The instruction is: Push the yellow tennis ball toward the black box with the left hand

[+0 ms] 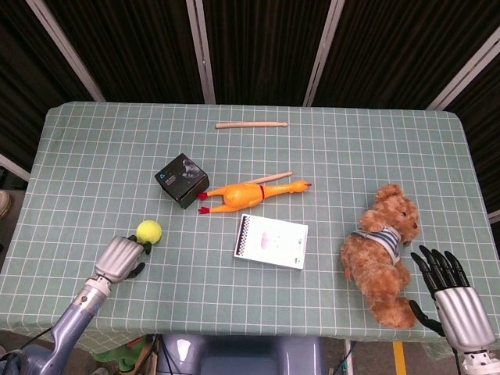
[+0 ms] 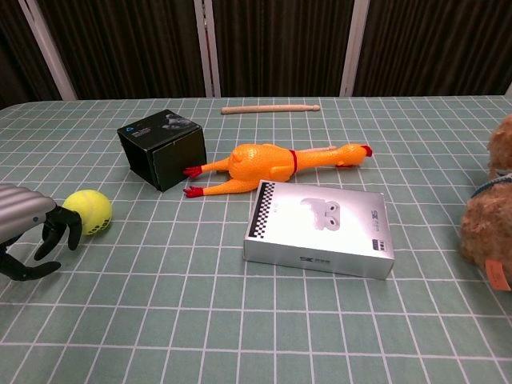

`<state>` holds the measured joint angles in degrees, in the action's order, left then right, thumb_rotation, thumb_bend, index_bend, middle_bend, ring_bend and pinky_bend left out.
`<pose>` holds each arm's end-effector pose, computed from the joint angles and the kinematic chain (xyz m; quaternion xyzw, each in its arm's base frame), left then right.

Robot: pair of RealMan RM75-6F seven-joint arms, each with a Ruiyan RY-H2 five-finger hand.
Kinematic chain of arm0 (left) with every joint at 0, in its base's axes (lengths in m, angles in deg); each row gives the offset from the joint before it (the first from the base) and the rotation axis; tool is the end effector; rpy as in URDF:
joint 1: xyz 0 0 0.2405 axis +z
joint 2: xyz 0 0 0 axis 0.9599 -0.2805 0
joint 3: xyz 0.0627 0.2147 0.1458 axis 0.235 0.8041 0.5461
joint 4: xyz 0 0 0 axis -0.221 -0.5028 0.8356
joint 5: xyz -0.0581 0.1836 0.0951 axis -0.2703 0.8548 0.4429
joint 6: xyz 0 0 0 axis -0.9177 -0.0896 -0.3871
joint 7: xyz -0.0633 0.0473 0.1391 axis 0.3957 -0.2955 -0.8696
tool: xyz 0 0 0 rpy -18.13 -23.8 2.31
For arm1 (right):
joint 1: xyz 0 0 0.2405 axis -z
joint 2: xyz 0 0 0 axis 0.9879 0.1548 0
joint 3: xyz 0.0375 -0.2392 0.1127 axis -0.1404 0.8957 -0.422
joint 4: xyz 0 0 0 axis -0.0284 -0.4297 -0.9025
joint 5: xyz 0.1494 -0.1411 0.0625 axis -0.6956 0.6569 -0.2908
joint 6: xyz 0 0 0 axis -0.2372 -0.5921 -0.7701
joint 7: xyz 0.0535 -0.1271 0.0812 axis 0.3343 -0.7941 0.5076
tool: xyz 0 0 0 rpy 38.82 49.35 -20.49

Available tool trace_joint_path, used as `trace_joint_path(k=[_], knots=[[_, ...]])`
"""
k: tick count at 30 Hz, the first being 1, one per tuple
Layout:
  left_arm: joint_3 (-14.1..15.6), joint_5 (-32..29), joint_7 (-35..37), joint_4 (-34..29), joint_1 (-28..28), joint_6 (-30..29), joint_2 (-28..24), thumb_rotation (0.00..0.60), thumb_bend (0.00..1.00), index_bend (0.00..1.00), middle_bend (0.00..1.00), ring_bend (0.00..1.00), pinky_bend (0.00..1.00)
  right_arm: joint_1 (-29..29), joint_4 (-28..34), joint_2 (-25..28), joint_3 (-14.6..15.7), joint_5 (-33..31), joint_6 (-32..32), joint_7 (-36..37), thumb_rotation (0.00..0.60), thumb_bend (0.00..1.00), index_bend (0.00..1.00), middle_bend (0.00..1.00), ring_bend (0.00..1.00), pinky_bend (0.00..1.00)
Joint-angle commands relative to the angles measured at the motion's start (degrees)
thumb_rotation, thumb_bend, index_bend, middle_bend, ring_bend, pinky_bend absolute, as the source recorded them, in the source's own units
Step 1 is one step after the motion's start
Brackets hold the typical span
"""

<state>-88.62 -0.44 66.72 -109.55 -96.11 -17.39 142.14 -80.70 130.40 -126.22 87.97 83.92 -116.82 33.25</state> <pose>-0.2705 0.2743 -0.0137 -0.7858 -0.3151 -0.2773 0.4542 -0.2991 -0.1424 0.1564 0.6572 -0.3508 0.3975 0.5357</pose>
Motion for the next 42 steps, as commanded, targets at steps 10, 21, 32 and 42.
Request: trace_joint_path(k=[10, 21, 32, 42], knots=[[-1.4, -1.9, 4.9, 5.5, -2.2, 1.5, 1.2, 0.6, 0.32, 0.45, 0.6, 0.41, 0.61, -0.2, 0.3, -0.2, -0.1, -0.4, 0.6, -0.9, 0.6, 0.34, 0.0, 0.0, 0.0, 0.0], [-1.7, -2.6, 6.9, 8.2, -4.6, 2.6, 1.5, 0.6, 0.32, 0.44, 0.57, 0.4, 0.58, -0.6, 0.6, -0.2, -0.3, -1.1, 1.4, -1.4, 0.6, 0.34, 0.0, 0.0, 0.0, 0.0], [-2.5, -4.0, 14.5, 13.1, -7.2, 5.3, 3.4, 0.6, 0.32, 0.44, 0.55, 0.4, 0.58, -0.4, 0.2, -0.5, -0.2, -0.8, 1.0, -1.5, 0.6, 0.34, 0.0, 0.0, 0.0, 0.0], [-1.9, -2.2, 18.2, 17.1, -8.6, 4.6, 4.9, 0.6, 0.32, 0.41, 0.49, 0.39, 0.58, -0.7, 0.6, -0.2, -0.3, -1.2, 1.6, -1.6, 0.6, 0.34, 0.0, 0.0, 0.0, 0.0]])
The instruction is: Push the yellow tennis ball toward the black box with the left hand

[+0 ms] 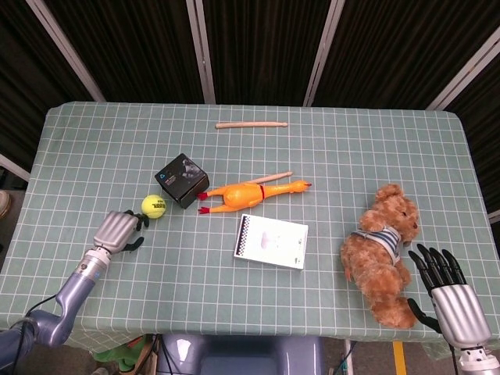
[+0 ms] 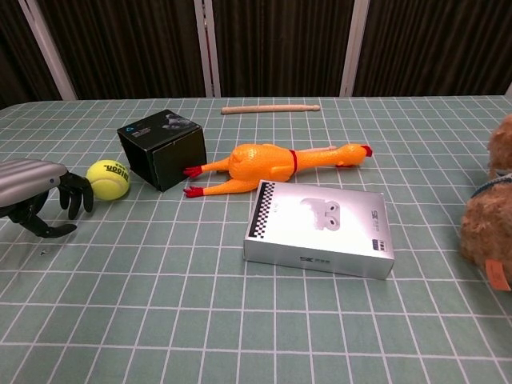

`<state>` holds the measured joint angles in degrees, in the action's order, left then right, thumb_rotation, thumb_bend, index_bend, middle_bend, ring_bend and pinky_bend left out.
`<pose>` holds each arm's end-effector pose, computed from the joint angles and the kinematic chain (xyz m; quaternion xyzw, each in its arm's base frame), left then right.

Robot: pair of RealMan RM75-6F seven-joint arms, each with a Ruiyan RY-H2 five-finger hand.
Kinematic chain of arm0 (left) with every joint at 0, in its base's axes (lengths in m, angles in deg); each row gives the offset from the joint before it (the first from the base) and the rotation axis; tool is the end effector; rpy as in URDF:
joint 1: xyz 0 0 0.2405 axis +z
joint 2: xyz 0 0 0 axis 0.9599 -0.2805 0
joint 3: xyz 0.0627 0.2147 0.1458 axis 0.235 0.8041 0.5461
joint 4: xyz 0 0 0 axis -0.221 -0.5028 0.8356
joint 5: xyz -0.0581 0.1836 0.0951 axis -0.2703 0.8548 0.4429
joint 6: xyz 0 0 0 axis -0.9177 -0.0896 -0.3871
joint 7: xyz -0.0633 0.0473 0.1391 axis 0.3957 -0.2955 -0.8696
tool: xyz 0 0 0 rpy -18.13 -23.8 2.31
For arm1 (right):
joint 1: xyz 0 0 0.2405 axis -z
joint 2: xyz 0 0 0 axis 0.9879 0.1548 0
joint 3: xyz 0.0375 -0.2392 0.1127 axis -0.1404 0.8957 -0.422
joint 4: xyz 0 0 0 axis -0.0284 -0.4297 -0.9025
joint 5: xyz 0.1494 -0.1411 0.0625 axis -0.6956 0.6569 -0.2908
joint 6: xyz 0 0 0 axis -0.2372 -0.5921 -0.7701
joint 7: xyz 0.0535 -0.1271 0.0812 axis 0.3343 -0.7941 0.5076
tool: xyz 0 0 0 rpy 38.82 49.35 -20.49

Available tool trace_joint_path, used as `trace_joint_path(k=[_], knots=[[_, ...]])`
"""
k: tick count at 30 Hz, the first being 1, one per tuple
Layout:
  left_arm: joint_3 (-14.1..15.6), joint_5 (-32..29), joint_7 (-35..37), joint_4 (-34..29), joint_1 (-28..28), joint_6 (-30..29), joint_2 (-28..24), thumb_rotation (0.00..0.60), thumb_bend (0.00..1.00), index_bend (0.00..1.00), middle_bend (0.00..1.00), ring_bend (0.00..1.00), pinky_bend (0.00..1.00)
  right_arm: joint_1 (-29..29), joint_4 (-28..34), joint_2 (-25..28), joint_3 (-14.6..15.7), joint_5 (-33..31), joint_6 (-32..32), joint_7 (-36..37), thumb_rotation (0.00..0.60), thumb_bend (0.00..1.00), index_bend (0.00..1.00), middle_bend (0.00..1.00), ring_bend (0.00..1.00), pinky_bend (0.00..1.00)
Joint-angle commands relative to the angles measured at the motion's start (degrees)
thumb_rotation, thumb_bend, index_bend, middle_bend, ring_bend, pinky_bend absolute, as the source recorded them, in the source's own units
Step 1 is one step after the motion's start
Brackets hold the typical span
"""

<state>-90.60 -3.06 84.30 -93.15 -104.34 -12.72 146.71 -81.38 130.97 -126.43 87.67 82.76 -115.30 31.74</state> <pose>-0.2863 0.3446 -0.0133 -0.7550 -0.3611 -0.3001 0.4578 -0.2993 -0.1475 0.1528 0.6606 -0.3513 0.3870 0.5389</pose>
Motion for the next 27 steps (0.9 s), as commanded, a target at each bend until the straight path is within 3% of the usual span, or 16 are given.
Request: trace_joint_path(k=[1, 9, 12, 17, 23, 27], knots=[[0.0, 0.6, 1.0, 1.2, -0.6, -0.1, 0.5, 0.6, 0.32, 0.41, 0.49, 0.39, 0.58, 0.0, 0.0, 0.0, 0.0, 0.0, 0.0, -0.1, 0.6, 0.34, 0.0, 0.0, 0.0, 0.0], [0.0, 2.6, 5.0, 6.1, -3.0, -0.2, 2.1, 0.6, 0.32, 0.41, 0.48, 0.38, 0.54, -0.1, 0.0, 0.2, -0.3, -0.6, -0.1, 0.4, 0.6, 0.34, 0.0, 0.0, 0.0, 0.0], [-0.1, 2.6, 5.8, 7.8, -3.9, 0.6, 2.6, 0.6, 0.33, 0.42, 0.48, 0.38, 0.47, -0.2, 0.1, 0.3, -0.3, -0.7, 0.3, 0.4, 0.6, 0.34, 0.0, 0.0, 0.0, 0.0], [0.1, 3.0, 3.0, 8.1, -5.1, 1.0, 2.5, 0.6, 0.33, 0.41, 0.45, 0.33, 0.35, -0.3, 0.3, 0.7, -0.4, -0.6, 0.2, 1.0, 0.6, 0.34, 0.0, 0.0, 0.0, 0.0], [-0.4, 1.0, -1.4, 7.9, -6.3, 3.5, 2.9, 0.6, 0.33, 0.36, 0.36, 0.23, 0.28, -0.2, 0.2, 1.0, 0.0, -0.2, -0.1, 2.1, 0.6, 0.34, 0.0, 0.0, 0.0, 0.0], [-0.6, 0.4, -3.1, 7.8, -6.9, 4.0, 3.2, 0.6, 0.33, 0.35, 0.34, 0.22, 0.28, 0.0, -0.1, 1.0, 0.2, 0.4, -0.6, 2.3, 0.6, 0.34, 0.0, 0.0, 0.0, 0.0]])
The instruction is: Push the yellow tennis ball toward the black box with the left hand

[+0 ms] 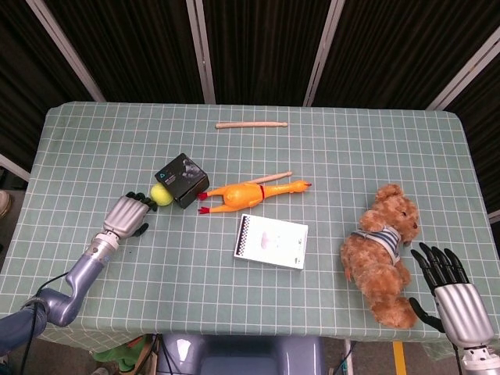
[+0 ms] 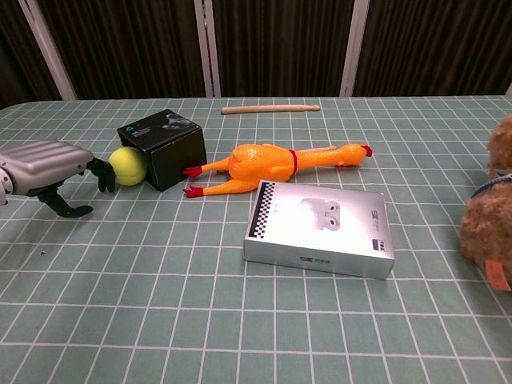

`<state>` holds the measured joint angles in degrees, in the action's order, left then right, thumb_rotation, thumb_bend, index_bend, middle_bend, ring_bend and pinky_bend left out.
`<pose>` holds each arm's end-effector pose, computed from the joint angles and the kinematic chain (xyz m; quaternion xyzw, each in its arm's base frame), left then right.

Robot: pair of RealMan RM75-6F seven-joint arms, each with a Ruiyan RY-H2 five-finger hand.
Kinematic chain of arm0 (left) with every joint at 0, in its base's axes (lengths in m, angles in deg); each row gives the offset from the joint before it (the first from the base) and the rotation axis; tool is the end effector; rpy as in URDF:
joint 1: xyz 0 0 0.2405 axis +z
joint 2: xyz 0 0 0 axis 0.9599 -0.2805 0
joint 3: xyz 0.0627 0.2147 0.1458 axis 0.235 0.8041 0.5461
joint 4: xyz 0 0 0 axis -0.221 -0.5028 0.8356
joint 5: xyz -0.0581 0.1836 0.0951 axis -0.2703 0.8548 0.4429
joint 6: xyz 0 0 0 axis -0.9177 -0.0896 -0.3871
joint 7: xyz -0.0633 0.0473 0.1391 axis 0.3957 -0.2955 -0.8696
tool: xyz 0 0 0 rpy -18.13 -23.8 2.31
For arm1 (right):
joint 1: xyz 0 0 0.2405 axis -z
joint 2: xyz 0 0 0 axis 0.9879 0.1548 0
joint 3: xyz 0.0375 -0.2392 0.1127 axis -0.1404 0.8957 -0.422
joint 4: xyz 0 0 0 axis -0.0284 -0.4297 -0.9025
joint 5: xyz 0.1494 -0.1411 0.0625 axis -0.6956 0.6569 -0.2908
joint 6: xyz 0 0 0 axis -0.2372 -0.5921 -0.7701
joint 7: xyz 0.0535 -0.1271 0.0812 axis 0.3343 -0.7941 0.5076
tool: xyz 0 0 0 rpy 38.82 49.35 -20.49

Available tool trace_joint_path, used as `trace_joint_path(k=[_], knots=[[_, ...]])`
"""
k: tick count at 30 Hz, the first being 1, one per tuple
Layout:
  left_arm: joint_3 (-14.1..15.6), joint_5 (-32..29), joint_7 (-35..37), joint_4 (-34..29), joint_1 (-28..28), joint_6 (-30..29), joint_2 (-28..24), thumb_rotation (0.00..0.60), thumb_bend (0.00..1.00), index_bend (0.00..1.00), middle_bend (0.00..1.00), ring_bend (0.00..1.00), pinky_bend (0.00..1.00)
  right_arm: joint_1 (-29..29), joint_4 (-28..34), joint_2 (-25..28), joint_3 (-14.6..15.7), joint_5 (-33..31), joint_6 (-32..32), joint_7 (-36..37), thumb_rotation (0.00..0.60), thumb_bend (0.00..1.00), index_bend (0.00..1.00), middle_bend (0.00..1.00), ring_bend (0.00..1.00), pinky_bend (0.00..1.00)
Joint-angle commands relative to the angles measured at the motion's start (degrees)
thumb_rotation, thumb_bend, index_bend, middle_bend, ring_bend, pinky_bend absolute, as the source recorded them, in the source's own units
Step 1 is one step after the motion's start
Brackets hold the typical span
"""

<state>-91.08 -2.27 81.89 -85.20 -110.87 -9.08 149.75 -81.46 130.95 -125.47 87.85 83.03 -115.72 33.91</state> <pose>-0.2681 0.3857 -0.0208 -0.7893 -0.2915 -0.2735 0.4661 -0.2996 -0.1471 0.1582 0.6577 -0.3568 0.3943 0.5336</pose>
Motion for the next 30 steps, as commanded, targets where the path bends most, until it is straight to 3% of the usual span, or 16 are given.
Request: trace_joint_path(k=[1, 7, 14, 17, 25, 30], knots=[[-0.2, -0.4, -1.0, -0.2, -0.6, 0.4, 0.2, 0.6, 0.33, 0.35, 0.34, 0.22, 0.27, 0.1, -0.1, 0.1, -0.1, 0.1, -0.3, 0.3, 0.6, 0.34, 0.0, 0.0, 0.0, 0.0], [-0.2, -1.2, -3.2, 0.7, -1.7, 1.9, 0.7, 0.6, 0.33, 0.35, 0.32, 0.16, 0.17, 0.0, 0.1, 0.3, -0.2, -0.1, -0.2, 0.5, 0.6, 0.34, 0.0, 0.0, 0.0, 0.0], [-0.8, -1.8, -4.9, 0.3, -2.5, 1.5, 1.1, 0.6, 0.33, 0.32, 0.2, 0.01, 0.05, -0.1, 0.2, 0.3, -0.2, -0.2, 0.0, 0.2, 0.6, 0.34, 0.0, 0.0, 0.0, 0.0], [-0.6, -0.8, -5.0, 0.5, -2.5, -0.5, 1.4, 0.6, 0.34, 0.31, 0.16, 0.0, 0.01, -0.2, 0.2, 0.4, -0.2, -0.4, 0.2, 0.3, 0.6, 0.34, 0.0, 0.0, 0.0, 0.0], [0.1, 0.7, -5.2, 3.4, -2.3, -3.5, 3.0, 0.6, 0.34, 0.27, 0.07, 0.0, 0.0, -0.1, 0.3, 0.5, 0.0, -0.4, 0.5, 0.0, 0.6, 0.34, 0.0, 0.0, 0.0, 0.0], [-0.2, -1.5, -6.8, 3.2, -2.0, -2.0, 3.0, 0.6, 0.34, 0.21, 0.02, 0.0, 0.0, -0.1, 0.2, 0.2, 0.0, -0.1, 0.1, -0.1, 0.6, 0.34, 0.0, 0.0, 0.0, 0.0]])
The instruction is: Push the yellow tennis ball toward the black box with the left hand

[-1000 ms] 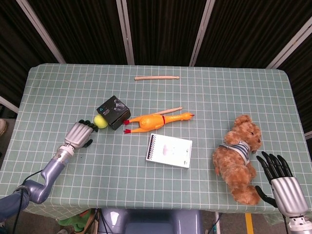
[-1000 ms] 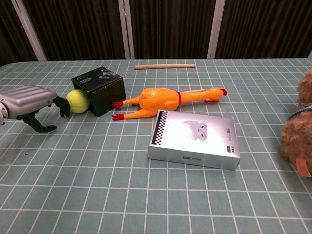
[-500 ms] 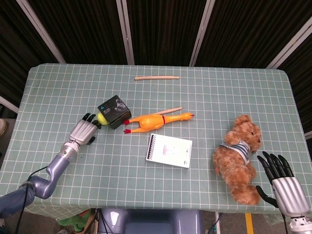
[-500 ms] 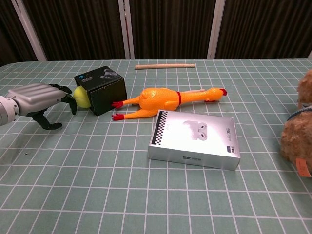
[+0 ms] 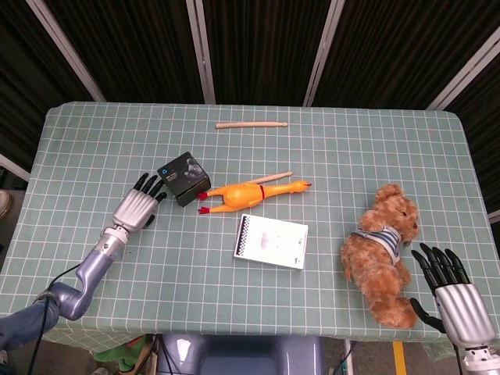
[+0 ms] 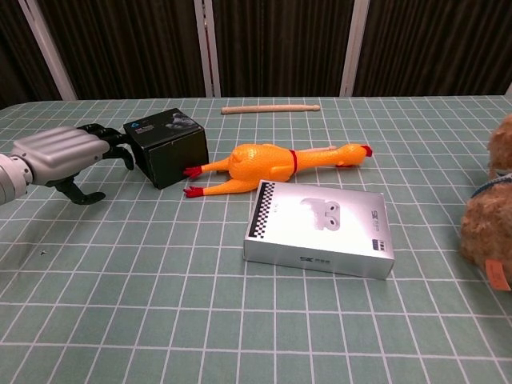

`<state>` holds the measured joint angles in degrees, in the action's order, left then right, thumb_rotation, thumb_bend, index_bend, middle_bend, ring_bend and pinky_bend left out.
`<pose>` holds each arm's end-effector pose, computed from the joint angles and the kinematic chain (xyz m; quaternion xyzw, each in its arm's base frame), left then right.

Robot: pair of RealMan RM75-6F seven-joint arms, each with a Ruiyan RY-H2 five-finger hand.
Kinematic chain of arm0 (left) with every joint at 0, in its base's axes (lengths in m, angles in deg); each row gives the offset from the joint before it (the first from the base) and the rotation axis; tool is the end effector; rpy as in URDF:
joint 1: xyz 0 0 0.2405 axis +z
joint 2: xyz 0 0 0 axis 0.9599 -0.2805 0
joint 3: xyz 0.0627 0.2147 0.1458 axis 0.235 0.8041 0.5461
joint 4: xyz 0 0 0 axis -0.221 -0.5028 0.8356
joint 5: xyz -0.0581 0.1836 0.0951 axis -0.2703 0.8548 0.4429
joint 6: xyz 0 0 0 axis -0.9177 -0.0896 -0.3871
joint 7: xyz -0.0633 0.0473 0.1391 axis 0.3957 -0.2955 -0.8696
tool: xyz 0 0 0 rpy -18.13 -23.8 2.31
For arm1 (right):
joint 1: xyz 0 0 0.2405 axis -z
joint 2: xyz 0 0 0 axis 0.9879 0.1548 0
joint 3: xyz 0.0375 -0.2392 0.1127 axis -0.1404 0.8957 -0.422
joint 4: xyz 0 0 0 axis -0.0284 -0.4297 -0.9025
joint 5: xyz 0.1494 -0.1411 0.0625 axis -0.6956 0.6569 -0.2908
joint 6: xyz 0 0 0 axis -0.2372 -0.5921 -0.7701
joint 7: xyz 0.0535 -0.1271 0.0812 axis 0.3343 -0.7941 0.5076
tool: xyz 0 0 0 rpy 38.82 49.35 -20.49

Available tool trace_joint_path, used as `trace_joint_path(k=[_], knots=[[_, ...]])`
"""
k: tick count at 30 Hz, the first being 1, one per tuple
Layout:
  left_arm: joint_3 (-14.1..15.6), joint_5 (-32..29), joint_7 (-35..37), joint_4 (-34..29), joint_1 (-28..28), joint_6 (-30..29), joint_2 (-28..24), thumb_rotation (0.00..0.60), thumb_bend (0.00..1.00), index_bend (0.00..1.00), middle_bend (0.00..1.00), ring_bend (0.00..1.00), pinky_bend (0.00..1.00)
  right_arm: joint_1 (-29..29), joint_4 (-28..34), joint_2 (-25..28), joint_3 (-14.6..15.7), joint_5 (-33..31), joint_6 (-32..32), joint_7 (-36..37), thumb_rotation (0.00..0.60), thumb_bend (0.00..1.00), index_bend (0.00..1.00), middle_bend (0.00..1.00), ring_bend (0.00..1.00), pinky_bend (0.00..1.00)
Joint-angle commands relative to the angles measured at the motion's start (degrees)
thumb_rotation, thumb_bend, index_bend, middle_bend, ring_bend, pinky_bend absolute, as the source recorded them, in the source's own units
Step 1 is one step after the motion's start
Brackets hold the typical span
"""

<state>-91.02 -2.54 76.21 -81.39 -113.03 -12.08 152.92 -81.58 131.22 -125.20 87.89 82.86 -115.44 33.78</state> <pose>-0.2513 0.3978 -0.0271 -0.7963 -0.2269 -0.2741 0.4893 -0.2996 -0.1476 0.1587 0.6587 -0.3576 0.3919 0.5336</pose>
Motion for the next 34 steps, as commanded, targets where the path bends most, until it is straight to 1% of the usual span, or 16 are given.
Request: trace_joint_path(k=[1, 3, 6, 8, 10, 12, 15, 19, 21, 23, 26, 30, 34], knots=[[-0.2, -1.5, -1.7, -1.3, 0.3, 0.9, -0.5, 0.6, 0.34, 0.2, 0.02, 0.0, 0.0, 0.1, -0.2, -0.2, 0.0, 0.2, -0.3, 0.0, 0.6, 0.34, 0.0, 0.0, 0.0, 0.0], [-0.2, -1.4, -2.2, -2.5, 0.6, 0.1, -1.1, 0.6, 0.33, 0.16, 0.01, 0.0, 0.0, 0.1, -0.3, -0.2, 0.0, 0.2, -0.4, 0.1, 0.6, 0.34, 0.0, 0.0, 0.0, 0.0], [0.7, -0.9, -1.8, -6.6, 1.7, -1.2, -3.3, 0.6, 0.31, 0.1, 0.01, 0.0, 0.0, 0.1, -0.5, -0.3, -0.1, 0.2, -0.5, 0.3, 0.6, 0.34, 0.0, 0.0, 0.0, 0.0], [1.8, -0.4, -1.1, -10.9, 2.9, -1.9, -5.7, 0.6, 0.28, 0.06, 0.01, 0.0, 0.0, 0.1, -0.5, -0.3, -0.1, 0.1, -0.5, 0.3, 0.6, 0.34, 0.0, 0.0, 0.0, 0.0], [3.4, 0.8, -0.5, -16.5, 4.8, -4.1, -9.2, 0.6, 0.24, 0.04, 0.02, 0.0, 0.0, 0.0, -0.5, -0.3, -0.1, 0.1, -0.2, 0.0, 0.6, 0.34, 0.0, 0.0, 0.0, 0.0], [5.1, 2.7, -0.8, -21.9, 7.2, -8.2, -13.0, 0.6, 0.21, 0.03, 0.03, 0.0, 0.0, -0.1, -0.4, -0.5, -0.1, 0.0, 0.1, -0.5, 0.6, 0.34, 0.0, 0.0, 0.0, 0.0], [8.2, 6.2, -1.4, -29.2, 12.7, -17.3, -18.4, 0.6, 0.15, 0.01, 0.03, 0.0, 0.0, -0.2, -0.1, -0.8, -0.2, -0.1, 0.5, -1.7, 0.6, 0.34, 0.0, 0.0, 0.0, 0.0], [12.5, 8.0, -0.7, -37.0, 21.6, -28.9, -24.5, 0.6, 0.12, 0.0, 0.03, 0.0, 0.0, 0.0, 0.0, -1.4, -0.2, -0.1, 0.4, -3.2, 0.6, 0.34, 0.0, 0.0, 0.0, 0.0], [14.2, 8.9, -0.4, -38.7, 25.3, -33.8, -26.0, 0.6, 0.09, 0.0, 0.03, 0.0, 0.0, 0.1, 0.0, -1.7, -0.3, 0.0, 0.1, -3.6, 0.6, 0.34, 0.0, 0.0, 0.0, 0.0], [15.5, 9.5, -2.5, -39.7, 28.1, -36.8, -27.4, 0.6, 0.09, 0.0, 0.02, 0.0, 0.0, 0.3, -0.1, -1.9, -0.4, 0.3, -0.6, -3.6, 0.6, 0.34, 0.0, 0.0, 0.0, 0.0], [16.2, 11.2, -4.0, -40.7, 30.8, -40.8, -27.8, 0.6, 0.09, 0.0, 0.02, 0.0, 0.0, 0.5, -0.6, -2.2, -0.3, 1.2, -1.6, -3.3, 0.6, 0.34, 0.0, 0.0, 0.0, 0.0], [16.5, 13.8, -5.2, -40.1, 32.2, -42.8, -27.4, 0.6, 0.09, 0.0, 0.02, 0.0, 0.0, 0.9, -1.1, -2.3, 0.0, 2.3, -2.7, -3.0, 0.6, 0.34, 0.0, 0.0, 0.0, 0.0], [16.7, 14.7, -6.2, -39.3, 32.6, -42.0, -26.9, 0.6, 0.09, 0.0, 0.02, 0.0, 0.0, 1.1, -1.3, -2.2, 0.2, 2.6, -3.2, -2.6, 0.6, 0.34, 0.0, 0.0, 0.0, 0.0]])
